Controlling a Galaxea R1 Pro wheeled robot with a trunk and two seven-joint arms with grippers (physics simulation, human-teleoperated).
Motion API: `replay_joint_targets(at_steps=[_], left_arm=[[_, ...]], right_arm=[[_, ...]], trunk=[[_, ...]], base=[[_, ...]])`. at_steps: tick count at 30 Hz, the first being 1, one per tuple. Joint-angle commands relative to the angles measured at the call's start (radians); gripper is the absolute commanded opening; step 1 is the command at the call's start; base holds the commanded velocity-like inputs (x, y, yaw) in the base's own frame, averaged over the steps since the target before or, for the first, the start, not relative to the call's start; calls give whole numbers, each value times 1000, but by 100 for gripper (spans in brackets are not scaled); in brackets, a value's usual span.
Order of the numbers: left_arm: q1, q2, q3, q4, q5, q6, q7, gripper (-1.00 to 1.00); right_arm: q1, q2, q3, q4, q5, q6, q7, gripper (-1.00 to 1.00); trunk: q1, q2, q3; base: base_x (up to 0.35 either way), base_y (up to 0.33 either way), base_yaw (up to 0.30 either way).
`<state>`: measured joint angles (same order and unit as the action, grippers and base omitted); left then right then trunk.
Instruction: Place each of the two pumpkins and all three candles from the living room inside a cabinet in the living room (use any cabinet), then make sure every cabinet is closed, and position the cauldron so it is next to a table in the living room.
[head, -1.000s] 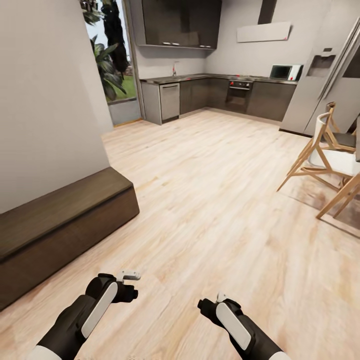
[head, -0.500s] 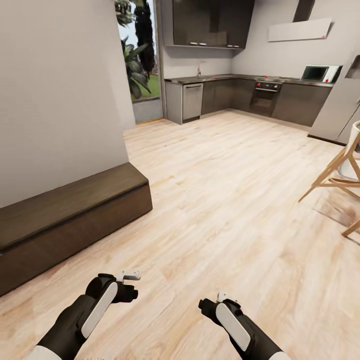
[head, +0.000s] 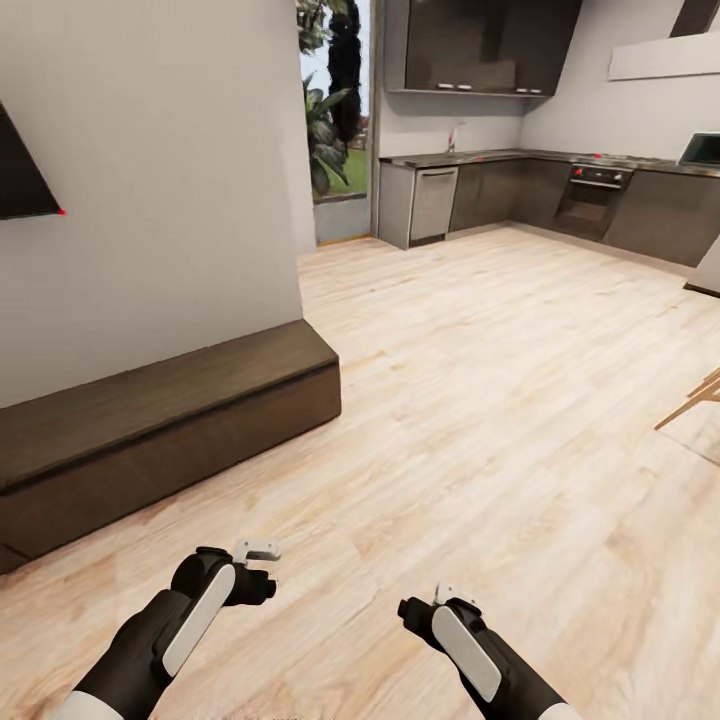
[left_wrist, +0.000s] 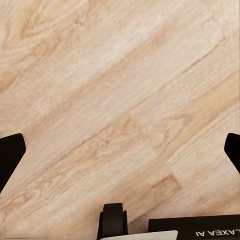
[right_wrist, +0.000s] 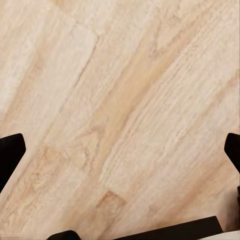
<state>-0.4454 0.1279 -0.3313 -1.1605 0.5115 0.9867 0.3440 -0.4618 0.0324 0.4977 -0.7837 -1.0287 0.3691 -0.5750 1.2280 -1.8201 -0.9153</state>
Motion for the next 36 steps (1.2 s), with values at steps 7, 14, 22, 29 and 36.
replay_joint_targets(at_steps=[7, 14, 22, 29, 36], left_arm=[[-1, 0, -3, -1, 10, 1, 10, 100], [-1, 1, -3, -1, 10, 2, 10, 100], [-1, 1, -3, -1, 10, 1, 10, 100], [-1, 1, -3, -1, 10, 2, 10, 100], [-1, 0, -4, -1, 10, 1, 10, 100]], right_arm=[[0, -2, 2, -3, -5, -1, -6, 100], [-1, 0, 2, -3, -5, -11, -6, 100], [-1, -4, 2, -3, -5, -14, -6, 100], [0, -4, 2, -3, -4, -19, -6, 100], [0, -4, 2, -3, -4, -24, -6, 100]], trunk=[[0, 0, -3], [0, 0, -6], [0, 0, -10], [0, 0, -13], [0, 0, -16]], base=[[0, 0, 282], [0, 0, 282], [0, 0, 282], [0, 0, 282], [0, 0, 282]])
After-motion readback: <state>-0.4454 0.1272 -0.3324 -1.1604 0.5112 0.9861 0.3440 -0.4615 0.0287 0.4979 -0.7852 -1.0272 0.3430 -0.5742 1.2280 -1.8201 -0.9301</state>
